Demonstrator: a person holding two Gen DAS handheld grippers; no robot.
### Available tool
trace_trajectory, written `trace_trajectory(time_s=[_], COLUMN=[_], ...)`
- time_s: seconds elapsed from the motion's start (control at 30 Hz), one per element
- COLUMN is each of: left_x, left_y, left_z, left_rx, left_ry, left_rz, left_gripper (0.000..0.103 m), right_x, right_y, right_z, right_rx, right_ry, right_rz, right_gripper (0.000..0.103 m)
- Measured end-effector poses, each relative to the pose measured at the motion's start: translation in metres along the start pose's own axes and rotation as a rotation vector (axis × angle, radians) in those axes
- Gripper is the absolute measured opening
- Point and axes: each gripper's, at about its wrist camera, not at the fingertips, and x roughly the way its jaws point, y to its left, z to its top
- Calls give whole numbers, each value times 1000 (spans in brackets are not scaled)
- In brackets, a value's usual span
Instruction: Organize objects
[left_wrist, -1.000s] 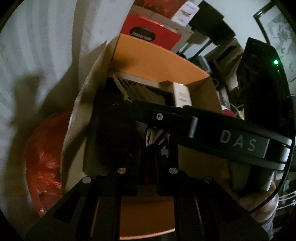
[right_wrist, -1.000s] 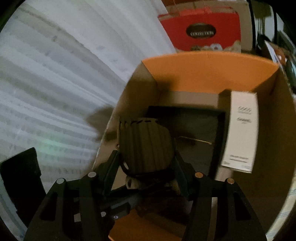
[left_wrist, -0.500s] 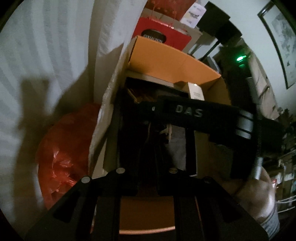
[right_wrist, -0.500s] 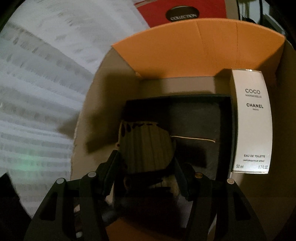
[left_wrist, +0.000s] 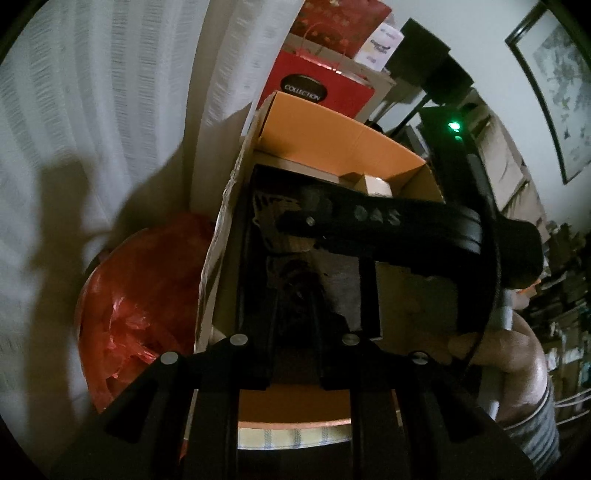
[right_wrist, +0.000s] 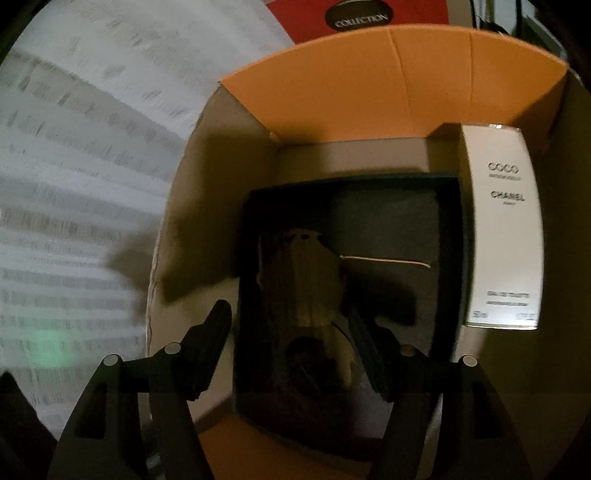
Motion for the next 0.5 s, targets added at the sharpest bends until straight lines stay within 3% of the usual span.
trace_trajectory(time_s=[0.2,0.5], left_x=[1,2], left_y=[2,-3], left_z=[-2,-7], left_rx=[-14,-13], left_ry=[4,11], left_rz=[-12,-14], left_gripper=[15,16], right_x=[-5,9], right_y=[-5,6], right_z=[-7,-19], right_rx=[-63,-83], right_ry=[44,135], right_rz=[-39,65], right_gripper=[68,69])
